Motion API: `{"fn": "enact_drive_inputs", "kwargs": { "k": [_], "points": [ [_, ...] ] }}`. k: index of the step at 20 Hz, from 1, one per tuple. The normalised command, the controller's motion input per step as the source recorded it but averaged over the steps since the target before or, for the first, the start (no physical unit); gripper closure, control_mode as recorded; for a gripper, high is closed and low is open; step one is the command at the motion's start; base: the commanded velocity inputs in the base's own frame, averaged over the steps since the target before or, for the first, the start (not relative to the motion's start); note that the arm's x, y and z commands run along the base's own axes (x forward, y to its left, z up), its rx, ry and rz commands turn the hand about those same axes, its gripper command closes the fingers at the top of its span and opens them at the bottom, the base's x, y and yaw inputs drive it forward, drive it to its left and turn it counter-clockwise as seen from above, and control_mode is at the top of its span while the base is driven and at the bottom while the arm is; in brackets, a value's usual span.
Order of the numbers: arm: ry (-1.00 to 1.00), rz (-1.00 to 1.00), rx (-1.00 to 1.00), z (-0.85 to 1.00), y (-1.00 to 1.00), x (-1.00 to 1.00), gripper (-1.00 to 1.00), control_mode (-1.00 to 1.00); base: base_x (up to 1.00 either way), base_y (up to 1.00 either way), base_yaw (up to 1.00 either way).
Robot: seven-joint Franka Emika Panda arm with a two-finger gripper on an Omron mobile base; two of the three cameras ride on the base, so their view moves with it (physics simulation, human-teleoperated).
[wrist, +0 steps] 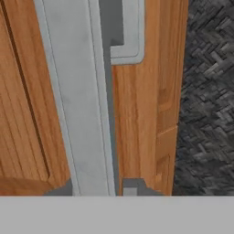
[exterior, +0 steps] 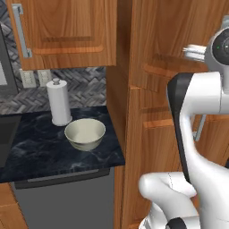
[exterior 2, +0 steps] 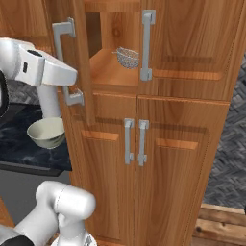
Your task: Open the cabinet and setup a tea strainer by placing it in the bowl upright.
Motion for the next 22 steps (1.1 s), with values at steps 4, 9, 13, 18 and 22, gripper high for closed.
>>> {"fn": "enact_drive_inputs", "kwargs": {
  "k": [4,9,13,18,22],
  "points": [
    [0.13,-0.19,-0.02,0.00,0.52,-0.48,1.00,-1.00,0.00,0.00,0.00],
    [0.11,-0.20,-0.01,0.00,0.48,-0.23,1.00,-1.00,0.00,0.00,0.00],
    [0.04,-0.19,0.00,0.00,0.48,-0.09,-1.00,-1.00,0.00,0.00,0.00],
    [0.00,-0.08,0.00,-0.01,0.31,0.00,-1.00,-1.00,0.00,0.00,0.00],
    [0.00,0.00,0.00,0.00,0.17,0.00,-1.00,-1.00,0.00,0.00,0.00]
  ]
}}
